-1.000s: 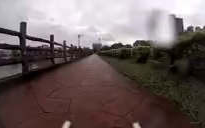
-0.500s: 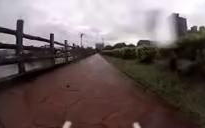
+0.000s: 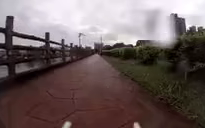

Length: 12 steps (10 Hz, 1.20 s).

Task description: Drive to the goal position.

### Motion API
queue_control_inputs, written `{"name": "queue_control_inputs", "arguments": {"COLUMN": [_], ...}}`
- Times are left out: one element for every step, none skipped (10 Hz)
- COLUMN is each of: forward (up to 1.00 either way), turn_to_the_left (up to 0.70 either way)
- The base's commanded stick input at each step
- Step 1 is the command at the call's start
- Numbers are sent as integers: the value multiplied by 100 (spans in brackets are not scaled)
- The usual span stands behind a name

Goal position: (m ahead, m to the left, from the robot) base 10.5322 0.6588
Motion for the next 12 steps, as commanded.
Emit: {"name": "queue_control_inputs", "arguments": {"forward": [50, 50, 50, 50, 50, 50, 50, 50, 50, 50, 50, 50], "turn_to_the_left": [3, 31, 50, 50, 50, 50, 31, 0, 0, 0, 0, 9]}}
